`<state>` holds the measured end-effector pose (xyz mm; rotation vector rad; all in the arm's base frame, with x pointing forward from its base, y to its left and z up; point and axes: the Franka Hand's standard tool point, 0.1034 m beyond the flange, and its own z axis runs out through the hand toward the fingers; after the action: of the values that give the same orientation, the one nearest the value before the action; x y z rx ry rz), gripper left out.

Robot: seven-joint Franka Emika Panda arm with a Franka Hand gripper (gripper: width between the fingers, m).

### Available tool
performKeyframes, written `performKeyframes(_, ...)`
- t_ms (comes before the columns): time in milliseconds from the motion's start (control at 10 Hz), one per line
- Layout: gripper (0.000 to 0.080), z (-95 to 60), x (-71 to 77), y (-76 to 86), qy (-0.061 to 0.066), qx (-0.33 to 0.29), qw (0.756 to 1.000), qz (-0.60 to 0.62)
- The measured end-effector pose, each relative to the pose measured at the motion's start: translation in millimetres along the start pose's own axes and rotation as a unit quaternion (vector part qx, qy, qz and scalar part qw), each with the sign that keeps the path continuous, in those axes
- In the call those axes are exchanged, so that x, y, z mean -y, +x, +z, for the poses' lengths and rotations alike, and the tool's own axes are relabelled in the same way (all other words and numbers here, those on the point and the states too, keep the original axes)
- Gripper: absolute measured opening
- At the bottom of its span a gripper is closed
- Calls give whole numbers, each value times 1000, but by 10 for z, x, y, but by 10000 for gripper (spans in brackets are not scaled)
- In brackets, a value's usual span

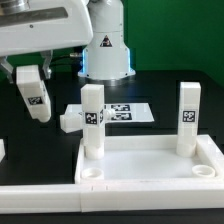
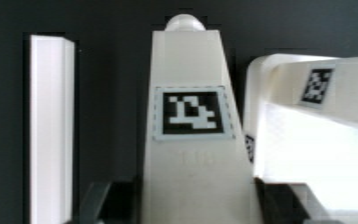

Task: Assemble desk

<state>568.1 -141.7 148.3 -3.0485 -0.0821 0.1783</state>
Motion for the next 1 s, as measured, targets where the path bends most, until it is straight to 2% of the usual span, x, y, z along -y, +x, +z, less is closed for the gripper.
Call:
performKeyframes(100, 285, -60, 23, 78, -9, -38, 999, 3)
performKeyframes(200, 285, -226, 223, 227, -21, -83, 996, -9)
performKeyframes(300, 285, -367, 515, 362, -33, -140, 989, -18)
performKeyframes(500, 285, -410, 1080, 479, -39, -208, 977, 2)
performKeyframes(600, 285, -380, 1151, 468, -48, -244, 969, -6)
performKeyframes(700, 285, -366, 1020, 443, -60, -270, 961, -13)
performKeyframes(1000, 285, -336, 1049, 435, -57, -266, 962, -11)
